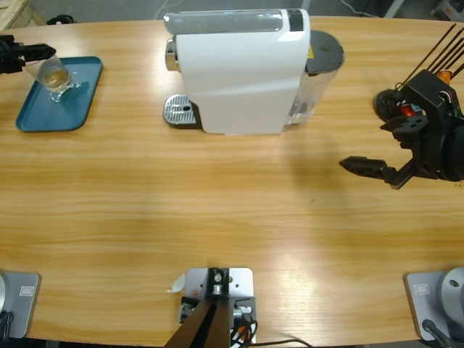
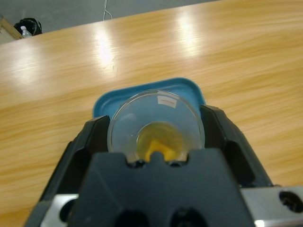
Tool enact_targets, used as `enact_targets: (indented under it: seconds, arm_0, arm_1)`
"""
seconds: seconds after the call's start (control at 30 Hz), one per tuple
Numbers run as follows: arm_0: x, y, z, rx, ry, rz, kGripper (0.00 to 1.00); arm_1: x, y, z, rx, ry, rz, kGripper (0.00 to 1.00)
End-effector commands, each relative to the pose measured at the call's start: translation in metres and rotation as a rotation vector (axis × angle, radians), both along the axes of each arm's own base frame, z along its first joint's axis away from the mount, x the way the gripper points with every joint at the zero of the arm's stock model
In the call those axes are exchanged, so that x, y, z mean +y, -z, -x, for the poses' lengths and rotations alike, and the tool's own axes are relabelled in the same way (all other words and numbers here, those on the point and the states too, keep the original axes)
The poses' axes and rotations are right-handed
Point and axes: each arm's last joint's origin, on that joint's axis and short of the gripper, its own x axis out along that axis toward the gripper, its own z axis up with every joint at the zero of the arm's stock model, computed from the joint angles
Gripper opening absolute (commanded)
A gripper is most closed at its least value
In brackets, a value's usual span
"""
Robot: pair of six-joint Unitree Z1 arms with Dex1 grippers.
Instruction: Pour coffee
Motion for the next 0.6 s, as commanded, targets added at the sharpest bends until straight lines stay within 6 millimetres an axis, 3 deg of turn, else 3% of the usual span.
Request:
enact_targets:
  seconds: [0.03,0.1,0.17,0.23,0.27,0.33,0.43,0.6]
  arm_0:
    - [0.004,0.029,-0.003,0.081,-0.024,0.007,0.287]
    - [0.004,0.03,-0.002,0.084,-0.024,0.007,0.292]
    - [0.004,0.033,-0.001,0.094,-0.023,0.013,0.413]
    - [0.003,0.035,0.001,0.103,-0.027,0.023,0.815]
    - [0.003,0.036,0.004,0.109,-0.031,0.027,0.917]
    - [0.004,0.037,0.009,0.121,-0.046,0.042,0.986]
    - [0.003,0.029,0.02,0.106,-0.069,0.07,1.0]
    - [0.007,-0.015,0.053,0.008,-0.133,0.133,1.0]
  arm_1:
    - [-0.001,0.005,-0.003,-0.006,0.019,0.031,1.0]
    - [-0.001,0.005,-0.003,-0.006,0.019,0.03,1.0]
    - [-0.002,0.005,-0.003,-0.007,0.019,0.029,1.0]
    - [-0.002,0.005,-0.003,-0.007,0.018,0.029,1.0]
    - [-0.002,0.004,-0.003,-0.008,0.019,0.028,1.0]
    - [-0.002,0.003,-0.003,-0.012,0.019,0.025,1.0]
    - [-0.004,0.002,-0.002,-0.018,0.021,0.023,1.0]
    - [-0.008,0.001,0.001,-0.035,0.03,0.02,1.0]
